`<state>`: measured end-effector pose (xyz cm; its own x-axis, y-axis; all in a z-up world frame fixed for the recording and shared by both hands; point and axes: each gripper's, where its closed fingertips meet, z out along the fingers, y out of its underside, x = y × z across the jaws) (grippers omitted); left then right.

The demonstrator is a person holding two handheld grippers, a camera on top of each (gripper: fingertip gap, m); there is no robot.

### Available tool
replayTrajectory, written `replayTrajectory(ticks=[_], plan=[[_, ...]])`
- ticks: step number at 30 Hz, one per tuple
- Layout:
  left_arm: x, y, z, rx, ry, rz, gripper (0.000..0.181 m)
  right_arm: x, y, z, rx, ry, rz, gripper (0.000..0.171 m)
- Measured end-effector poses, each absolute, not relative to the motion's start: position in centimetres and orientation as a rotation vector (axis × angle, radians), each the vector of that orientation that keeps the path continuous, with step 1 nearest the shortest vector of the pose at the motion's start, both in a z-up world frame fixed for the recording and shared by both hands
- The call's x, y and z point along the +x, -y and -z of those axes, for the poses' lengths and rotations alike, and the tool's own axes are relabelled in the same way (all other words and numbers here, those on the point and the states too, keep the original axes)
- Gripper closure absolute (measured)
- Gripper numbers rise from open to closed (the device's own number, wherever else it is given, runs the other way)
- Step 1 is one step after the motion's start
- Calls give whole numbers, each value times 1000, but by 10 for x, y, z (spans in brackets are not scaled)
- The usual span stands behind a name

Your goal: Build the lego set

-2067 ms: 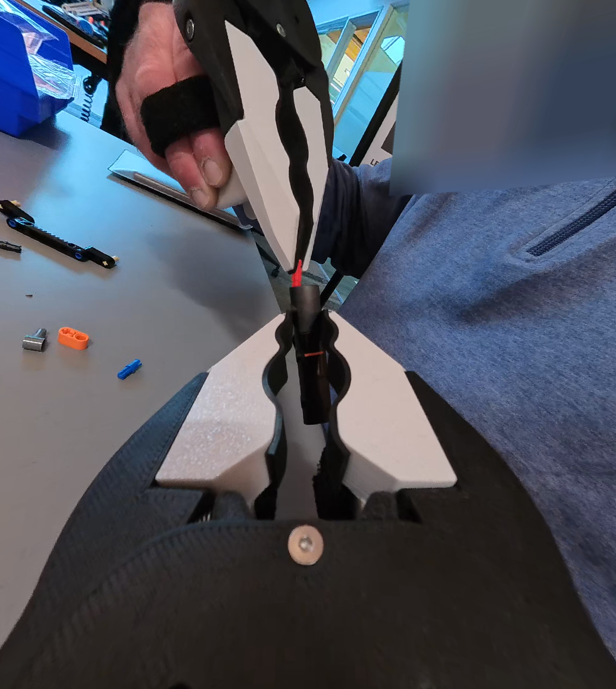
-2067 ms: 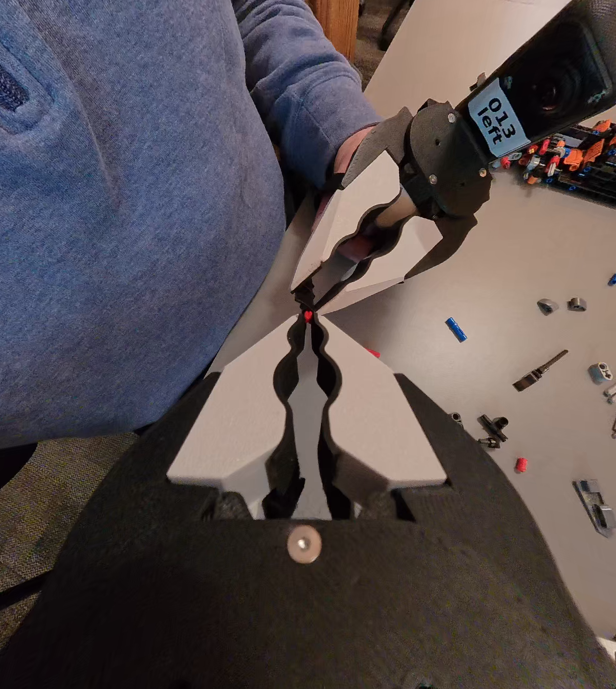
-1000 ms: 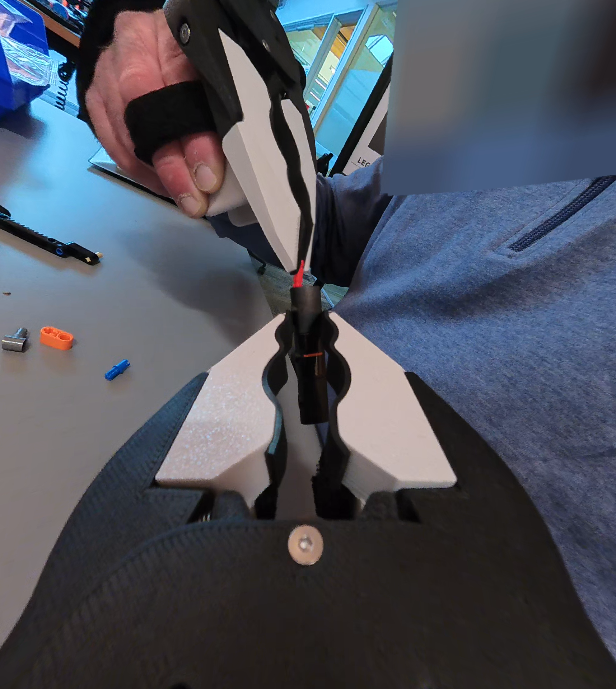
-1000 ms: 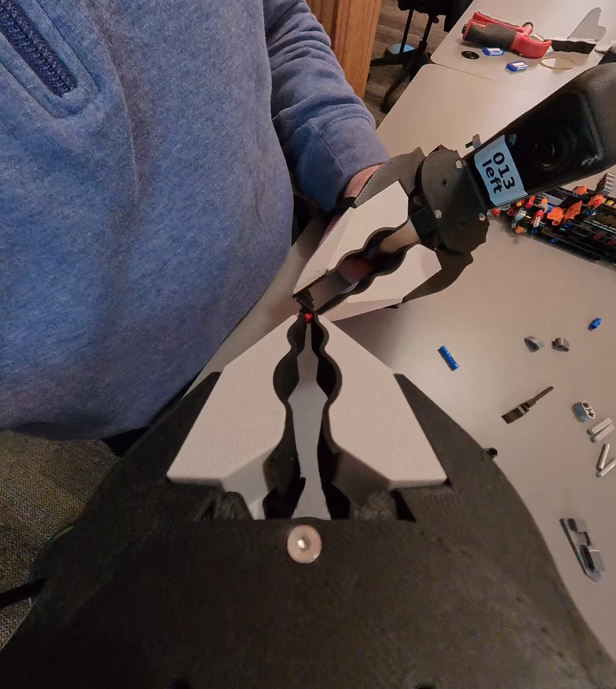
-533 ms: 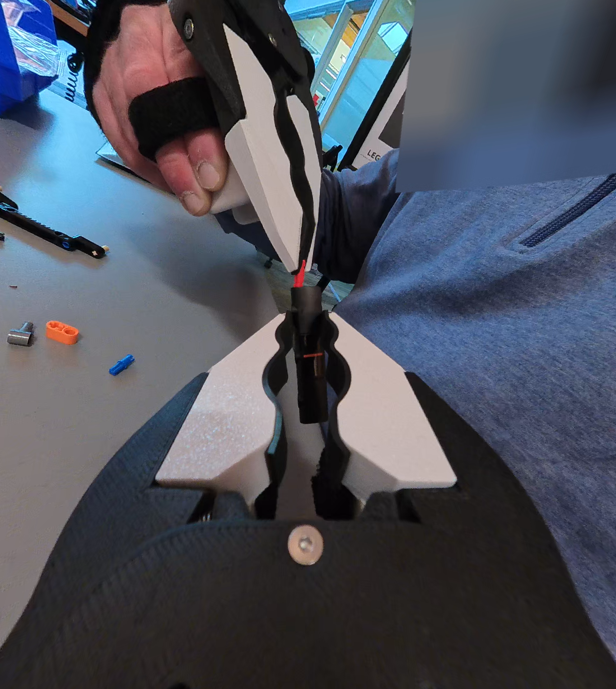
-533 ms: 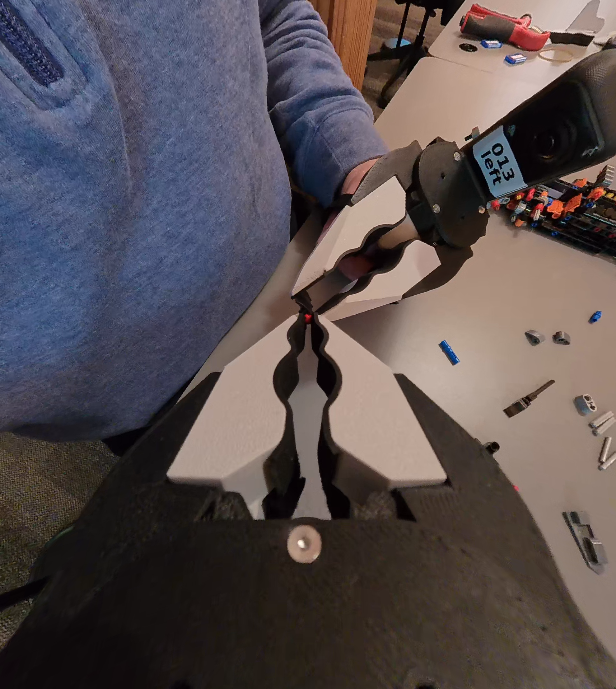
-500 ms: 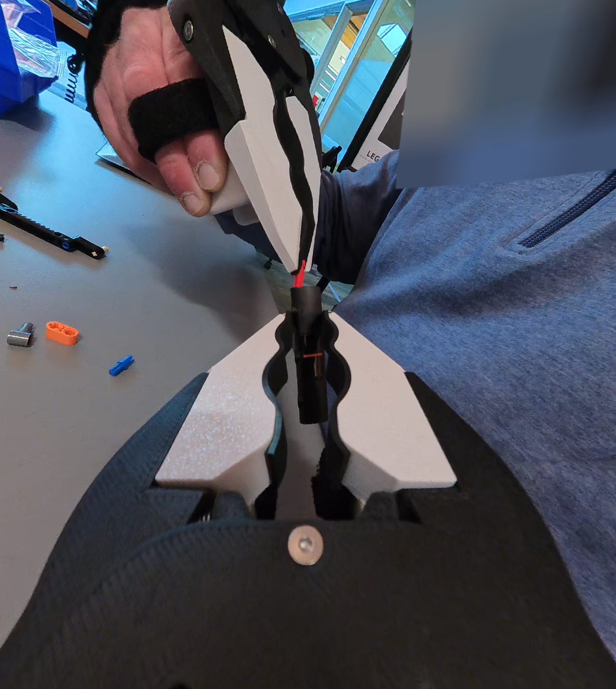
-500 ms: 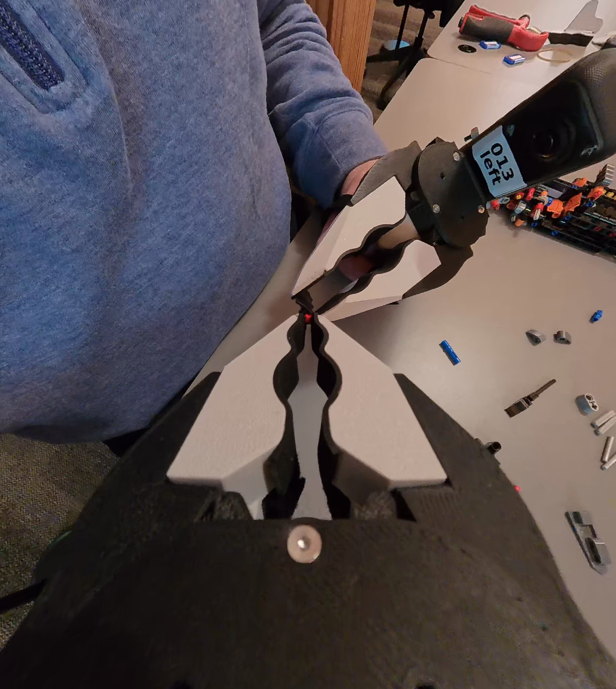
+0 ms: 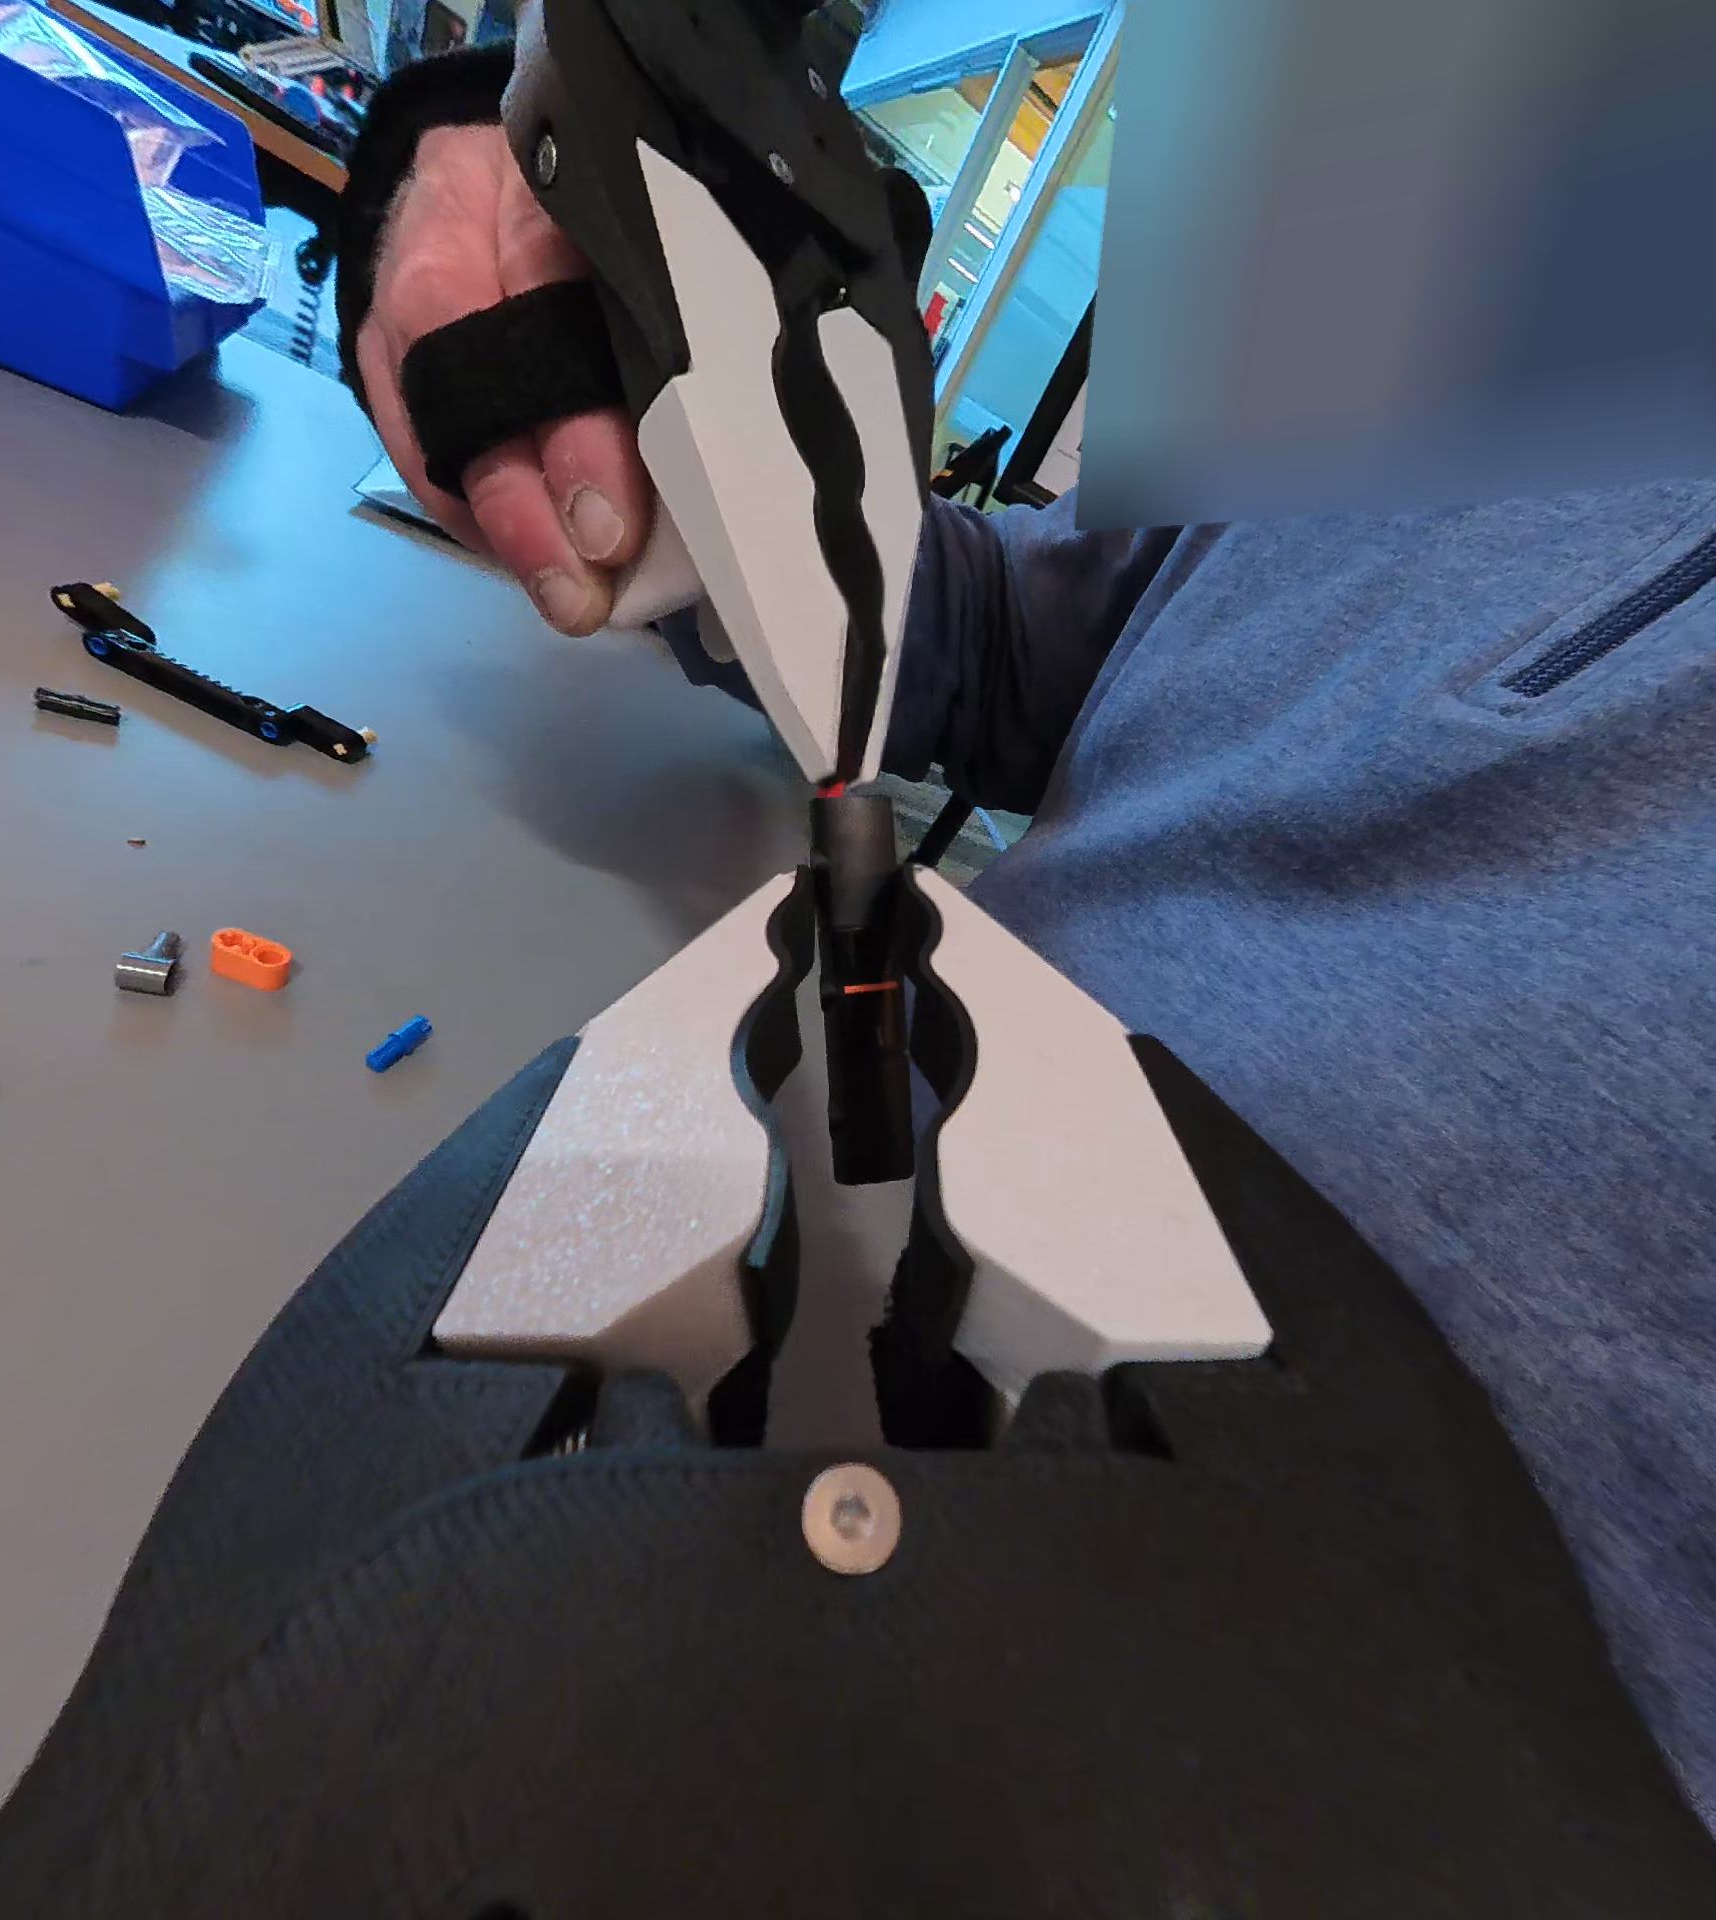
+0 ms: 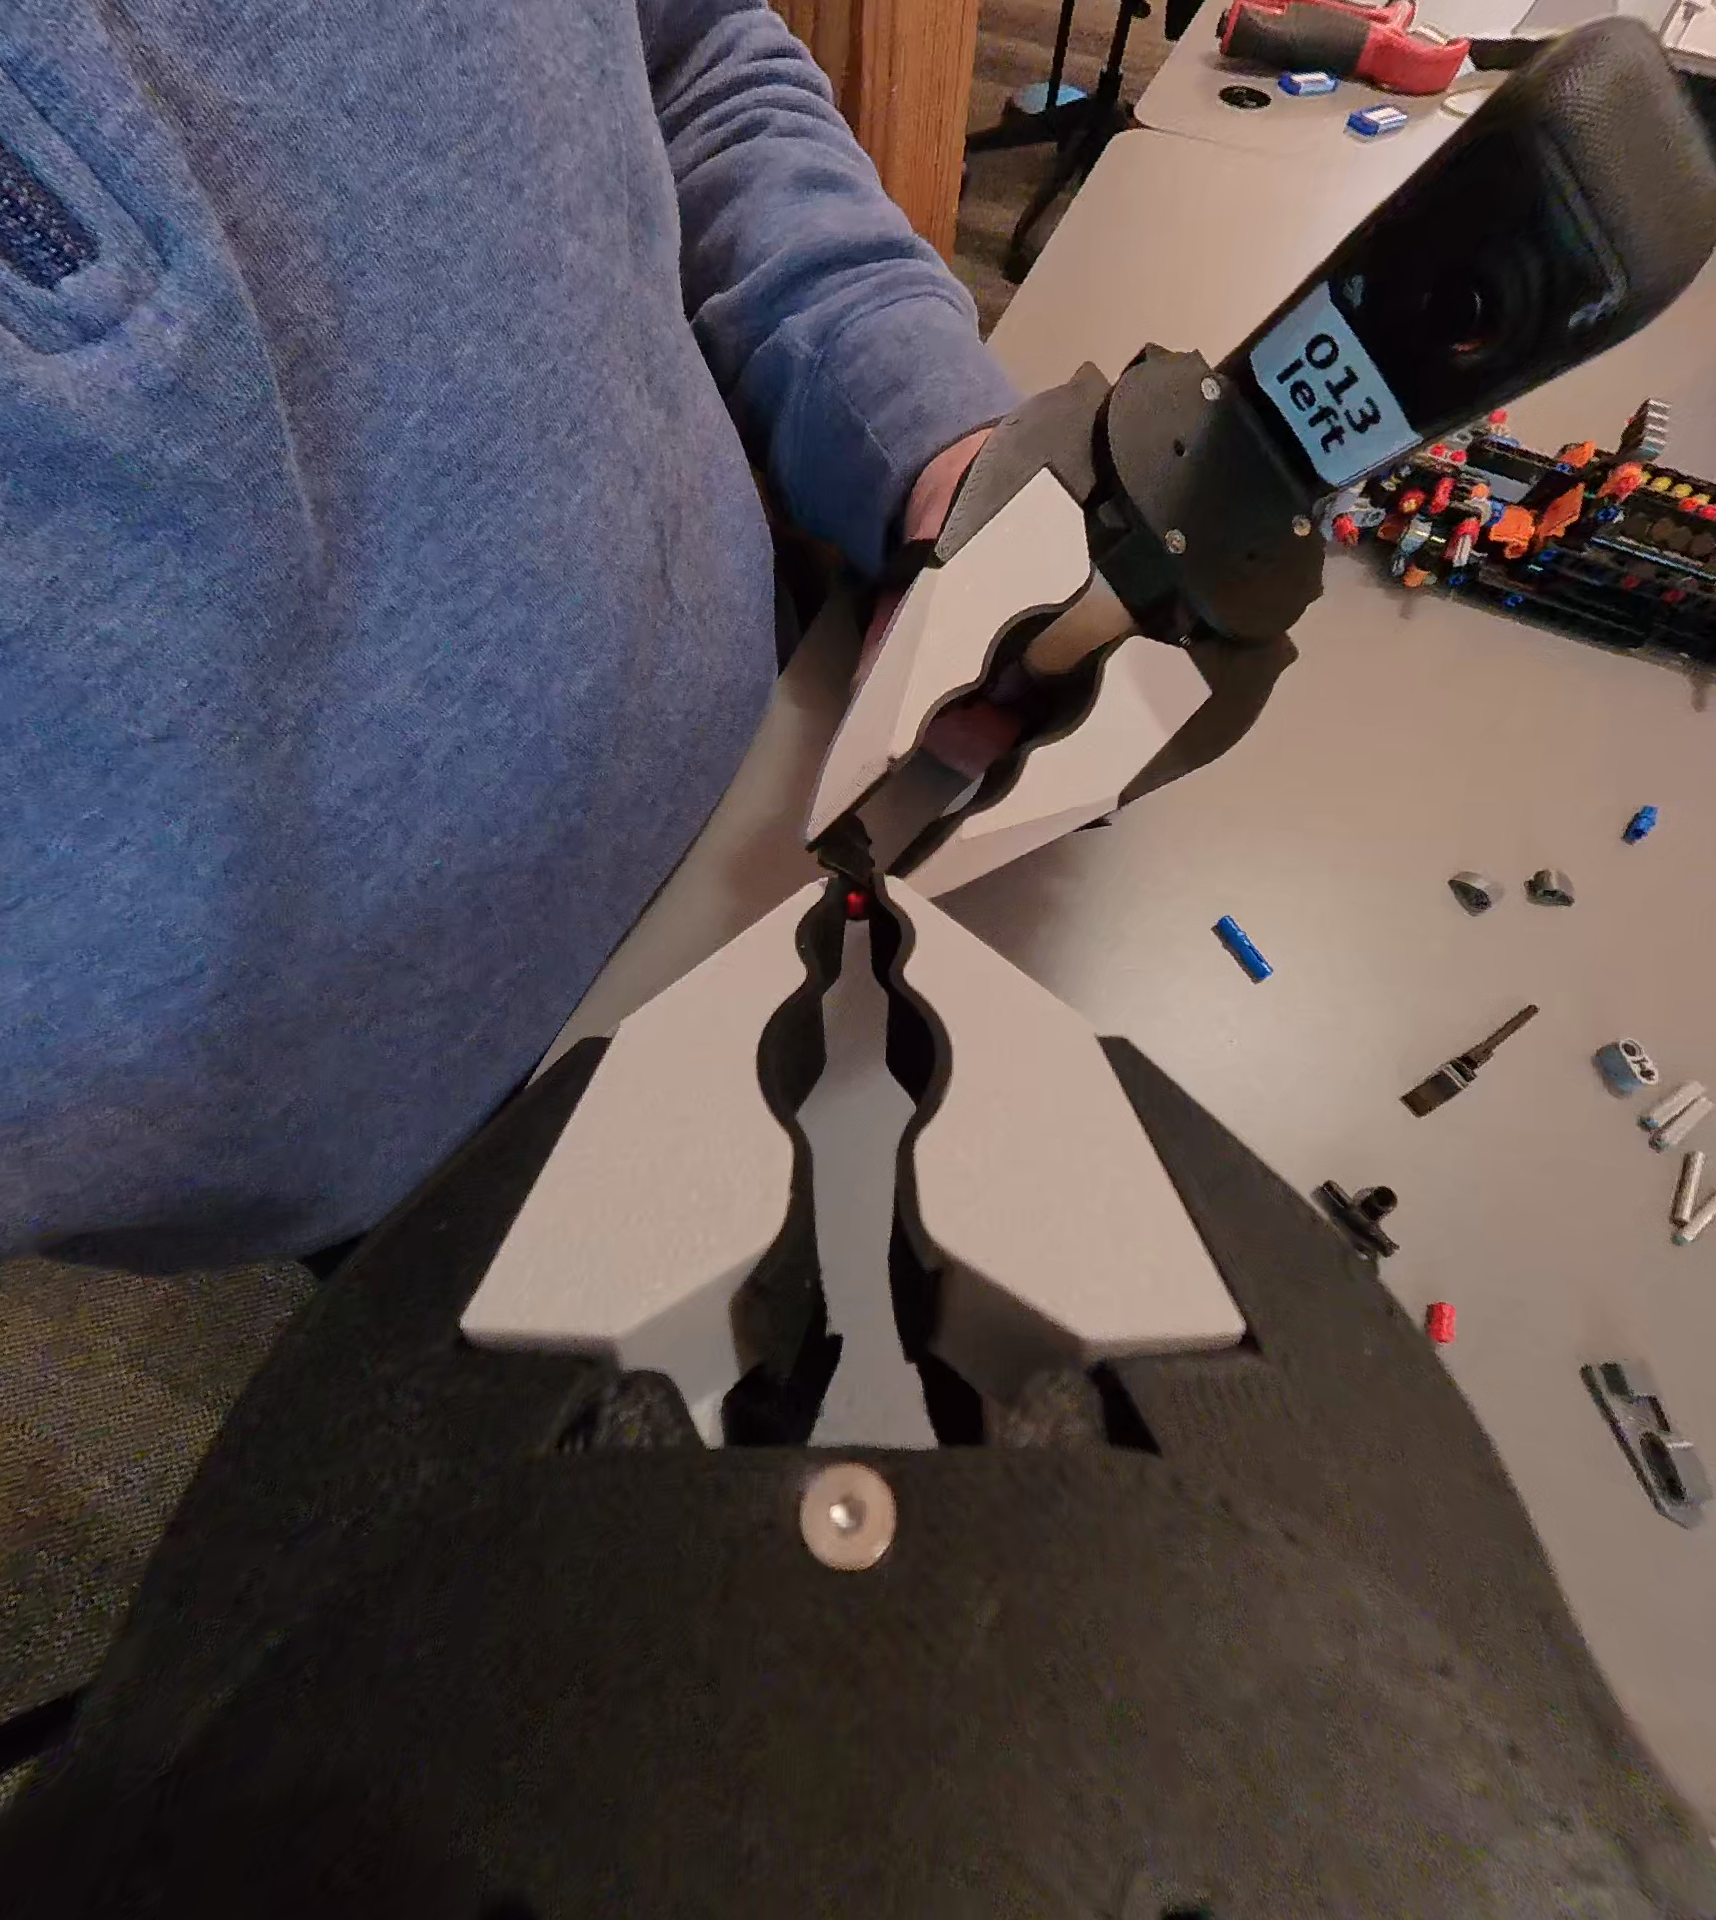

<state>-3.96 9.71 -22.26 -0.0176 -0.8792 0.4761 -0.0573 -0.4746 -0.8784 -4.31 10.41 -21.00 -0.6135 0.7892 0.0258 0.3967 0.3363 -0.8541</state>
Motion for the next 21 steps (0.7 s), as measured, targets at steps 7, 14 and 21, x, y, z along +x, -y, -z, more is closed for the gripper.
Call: replayTrajectory(ticks=[7, 14, 21], plan=[[-40, -101, 219, -1567, -977, 1543, 168, -45, -111, 202, -1083, 2073, -1220, 164], [-36, -110, 217, -1566, -988, 1358, 168, -28, -132, 197, -1366, 1836, -1201, 155], [-32, -126, 195, -1481, -838, 1354, 169, -23, -120, 219, -1608, 1538, -1321, 142]])
